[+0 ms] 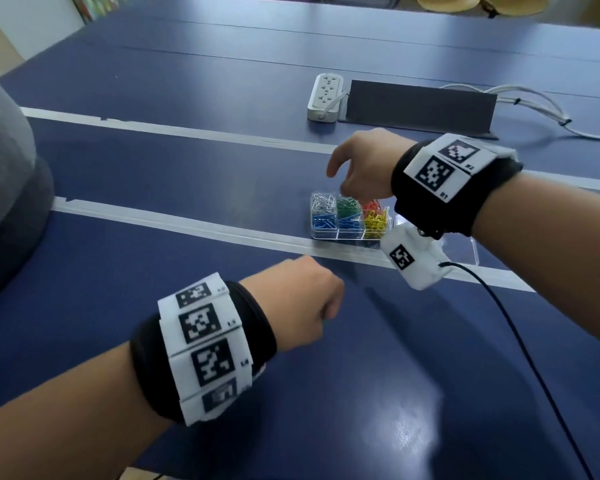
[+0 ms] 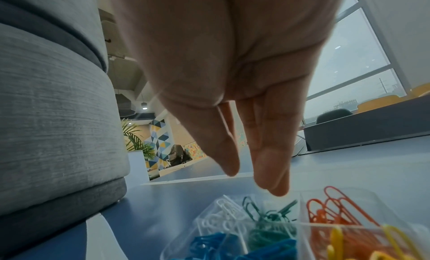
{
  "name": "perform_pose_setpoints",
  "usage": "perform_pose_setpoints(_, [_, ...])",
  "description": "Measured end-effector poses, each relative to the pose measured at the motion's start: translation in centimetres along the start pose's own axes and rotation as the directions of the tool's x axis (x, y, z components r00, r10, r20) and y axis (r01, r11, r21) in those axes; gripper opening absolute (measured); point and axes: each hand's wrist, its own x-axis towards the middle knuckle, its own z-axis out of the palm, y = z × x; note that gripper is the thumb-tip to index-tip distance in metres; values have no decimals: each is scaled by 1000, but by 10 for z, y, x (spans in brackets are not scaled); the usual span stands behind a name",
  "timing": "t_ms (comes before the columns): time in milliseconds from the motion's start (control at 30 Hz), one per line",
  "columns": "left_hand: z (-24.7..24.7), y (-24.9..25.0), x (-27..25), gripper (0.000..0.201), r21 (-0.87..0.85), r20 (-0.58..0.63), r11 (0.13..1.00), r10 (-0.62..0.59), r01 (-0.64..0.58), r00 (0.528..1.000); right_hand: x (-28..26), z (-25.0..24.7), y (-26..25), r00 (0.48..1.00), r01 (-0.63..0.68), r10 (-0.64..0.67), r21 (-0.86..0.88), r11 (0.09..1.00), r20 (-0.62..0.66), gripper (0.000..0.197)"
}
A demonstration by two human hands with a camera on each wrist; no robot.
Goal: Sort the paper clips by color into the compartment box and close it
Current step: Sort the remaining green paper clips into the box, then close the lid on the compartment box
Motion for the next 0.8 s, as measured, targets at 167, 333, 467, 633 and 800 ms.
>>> perform_pose_setpoints(167, [-40, -16, 25, 23, -71, -247, 996, -63, 47, 967, -6, 0, 8, 998, 16, -15, 10, 1000, -68, 34])
perform_pose_setpoints(333, [-71, -20, 71, 16, -37, -296, 995, -95, 88, 951, -26, 2, 27, 994, -19, 21, 25, 1000, -104, 34])
perform_pose_setpoints(467, [-79, -14, 102, 15, 28, -286, 994, -89, 102, 954, -43, 2, 44, 993, -44, 50, 63, 997, -111, 33])
perform_pose_setpoints(633, [-78, -11, 118, 20, 57, -224, 990, -115, 131, 968, -60, 1, 64, 991, -59, 66, 66, 996, -119, 36])
perform_pose_setpoints(800, [-78, -13, 115, 26, -8, -246, 994, -108, 109, 963, -66, 6, 79, 990, -90, 98, 83, 993, -103, 37])
